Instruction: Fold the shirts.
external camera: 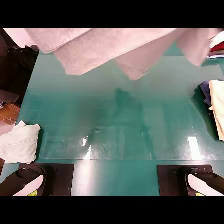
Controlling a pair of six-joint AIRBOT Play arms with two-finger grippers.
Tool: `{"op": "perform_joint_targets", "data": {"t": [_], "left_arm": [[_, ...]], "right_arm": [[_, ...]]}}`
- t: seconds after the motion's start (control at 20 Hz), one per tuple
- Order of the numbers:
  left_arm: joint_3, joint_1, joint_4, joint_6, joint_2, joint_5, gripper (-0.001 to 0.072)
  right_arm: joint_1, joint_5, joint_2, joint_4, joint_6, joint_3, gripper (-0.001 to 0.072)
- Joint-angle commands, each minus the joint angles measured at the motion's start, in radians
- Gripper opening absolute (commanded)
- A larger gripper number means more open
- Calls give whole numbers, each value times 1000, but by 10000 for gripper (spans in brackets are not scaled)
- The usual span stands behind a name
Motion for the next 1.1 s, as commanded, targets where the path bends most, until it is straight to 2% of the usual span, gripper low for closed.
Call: {"op": "perform_joint_targets", "data": {"t": [0.0,0.15,0.3,0.45,0.7,0.75,0.8,0.85,1.05], "left_arm": [[-40,0,-42,24,-6,-15,22],[-256,0,42,24,-24,-50,22],[-511,0,139,23,-52,-19,22],[-696,0,177,21,-79,14,22],[-735,0,227,20,-121,27,22],[-735,0,227,20,-121,38,22],[-735,0,227,20,-121,41,22],[-735,0,227,20,-121,37,22],[-735,0,221,15,-121,29,22]], "right_arm": [[-28,16,112,-7,2,-1,12],[-28,215,110,-6,32,-53,12],[8,352,113,11,61,-247,12],[138,340,167,7,61,-509,13],[330,312,246,11,93,-782,21],[351,309,248,11,108,-813,165],[361,309,246,12,122,-832,398],[362,309,245,12,132,-843,487],[293,227,237,19,131,-843,485]]}}
